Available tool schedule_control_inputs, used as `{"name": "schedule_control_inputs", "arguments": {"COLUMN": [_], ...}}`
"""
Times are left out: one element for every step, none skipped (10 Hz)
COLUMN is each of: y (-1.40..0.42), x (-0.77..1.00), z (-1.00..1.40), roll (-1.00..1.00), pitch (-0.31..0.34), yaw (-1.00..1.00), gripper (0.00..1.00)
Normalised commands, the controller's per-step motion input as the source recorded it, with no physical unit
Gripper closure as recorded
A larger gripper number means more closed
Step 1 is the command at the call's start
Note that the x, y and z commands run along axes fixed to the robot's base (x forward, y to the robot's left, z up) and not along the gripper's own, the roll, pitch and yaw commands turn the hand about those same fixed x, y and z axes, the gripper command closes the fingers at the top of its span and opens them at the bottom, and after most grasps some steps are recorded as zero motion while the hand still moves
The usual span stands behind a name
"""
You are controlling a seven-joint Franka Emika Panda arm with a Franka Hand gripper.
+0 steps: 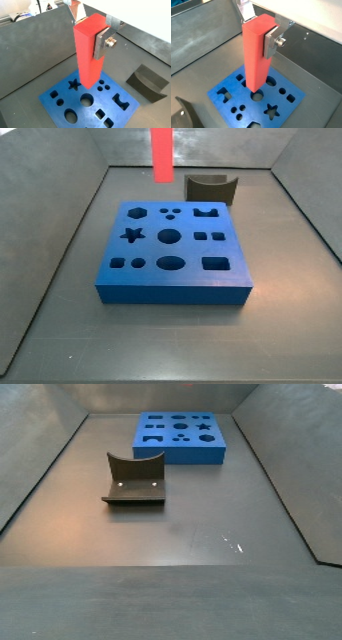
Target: Insert the rectangle object.
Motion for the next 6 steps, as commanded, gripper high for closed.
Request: {"name": "schedule_control_inputs", "arguments": {"y": [0.0, 0.0, 0.0, -0.01, -0.03, -0.08], "x": [0.18, 0.25, 0.29, 0.31, 0.49, 0.71], "z": [-0.12, -0.11, -0.1, -0.09, -0.11, -0.12], "roll": [0.0, 0.0, 0.0, 0.0, 0.0, 0.0], "pitch": [0.0, 0.0, 0.0, 0.0, 0.0, 0.0], "yaw": [-0.92, -0.86, -0.83, -0.8, -0.65, -0.44], "gripper": [1.0, 1.0, 1.0, 1.0, 1.0, 1.0]}}
